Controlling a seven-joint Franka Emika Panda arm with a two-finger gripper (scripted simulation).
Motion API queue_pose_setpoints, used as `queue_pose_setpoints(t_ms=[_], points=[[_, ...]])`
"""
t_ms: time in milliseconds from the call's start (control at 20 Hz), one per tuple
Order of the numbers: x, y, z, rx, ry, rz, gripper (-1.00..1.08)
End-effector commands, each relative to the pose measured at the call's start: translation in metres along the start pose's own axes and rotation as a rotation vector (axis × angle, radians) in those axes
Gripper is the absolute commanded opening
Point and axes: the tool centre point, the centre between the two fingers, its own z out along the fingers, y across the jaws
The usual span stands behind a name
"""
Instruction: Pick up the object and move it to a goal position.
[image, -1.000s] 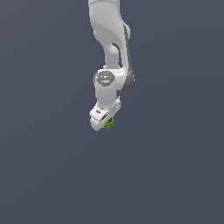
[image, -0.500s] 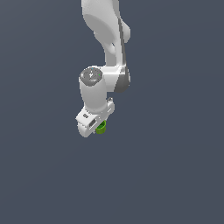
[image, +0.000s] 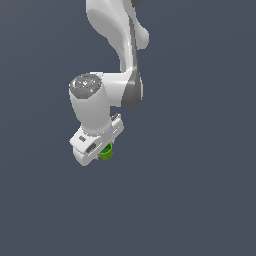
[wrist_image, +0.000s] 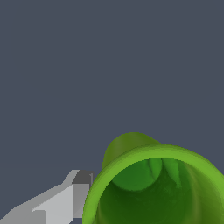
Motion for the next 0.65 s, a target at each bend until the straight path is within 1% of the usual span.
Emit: queue_pose_setpoints(t_ms=[0,300,600], points=[[0.002,0.01,-0.007,-0.001,0.0,-0.001,-1.0],[0.004,0.024,-0.015,-0.001,0.0,-0.001,-1.0],[0.005,0.028,-0.018,-0.001,0.0,-0.001,-1.0]])
